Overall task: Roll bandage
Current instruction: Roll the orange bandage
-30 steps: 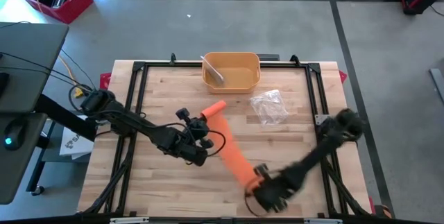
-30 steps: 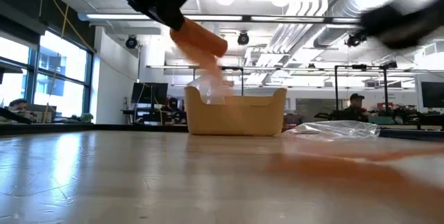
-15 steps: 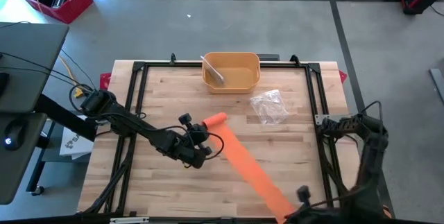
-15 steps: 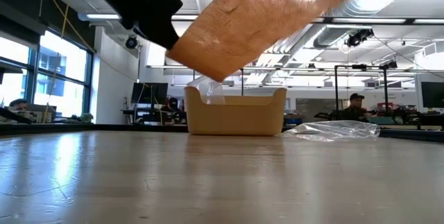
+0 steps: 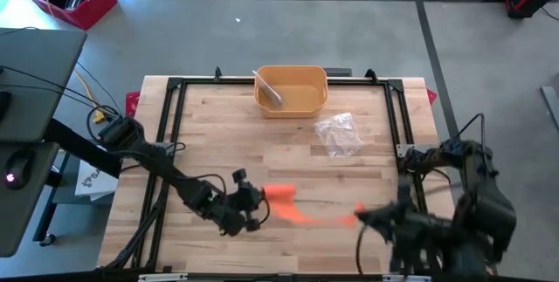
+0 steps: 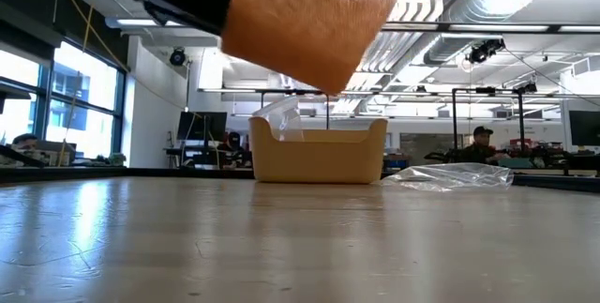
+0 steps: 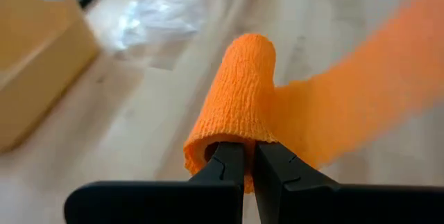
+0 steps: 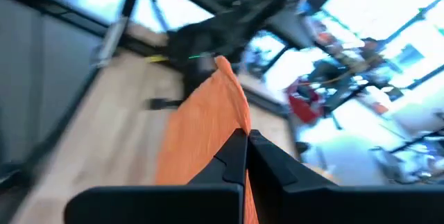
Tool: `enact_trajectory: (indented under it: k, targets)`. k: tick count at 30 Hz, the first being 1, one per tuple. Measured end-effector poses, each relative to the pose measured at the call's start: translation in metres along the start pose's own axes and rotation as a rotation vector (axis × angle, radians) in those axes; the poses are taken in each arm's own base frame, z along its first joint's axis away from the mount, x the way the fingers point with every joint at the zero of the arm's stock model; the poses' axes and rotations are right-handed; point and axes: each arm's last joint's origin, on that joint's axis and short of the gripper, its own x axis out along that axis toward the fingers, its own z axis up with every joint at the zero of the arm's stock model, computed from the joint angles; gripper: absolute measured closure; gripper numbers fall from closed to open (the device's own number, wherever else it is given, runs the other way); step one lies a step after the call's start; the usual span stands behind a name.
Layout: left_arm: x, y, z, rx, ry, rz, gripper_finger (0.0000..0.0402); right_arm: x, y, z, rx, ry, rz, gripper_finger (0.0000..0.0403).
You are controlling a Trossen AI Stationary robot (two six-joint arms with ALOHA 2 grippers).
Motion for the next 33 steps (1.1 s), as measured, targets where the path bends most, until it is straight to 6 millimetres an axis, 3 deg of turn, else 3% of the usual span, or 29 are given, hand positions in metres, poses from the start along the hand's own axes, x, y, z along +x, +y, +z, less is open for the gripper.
enact_trajectory:
  k: [10, 18, 23, 28, 33]
  targets:
    - [-0.01, -0.056, -0.034, -0.103, 0.068, -0.316, 0.0401, 0.03, -0.095, 0.004, 0.03, 0.035, -0.244, 0.0403]
    - [-0.036, -0.102, -0.048, -0.198, -0.019, -0.467, 0.0401, 0.051, -0.171, -0.028, 0.084, 0.251, -0.348, 0.0403]
    - [-0.054, -0.125, -0.042, -0.241, -0.064, -0.512, 0.0401, 0.066, -0.207, -0.045, 0.142, 0.349, -0.306, 0.0403]
    - [-0.069, -0.139, -0.022, -0.218, -0.154, -0.512, 0.0401, 0.111, -0.205, -0.068, 0.116, 0.489, -0.153, 0.0403]
    - [-0.08, -0.144, -0.005, -0.15, -0.253, -0.448, 0.0401, 0.184, -0.166, -0.1, 0.077, 0.478, 0.058, 0.0403]
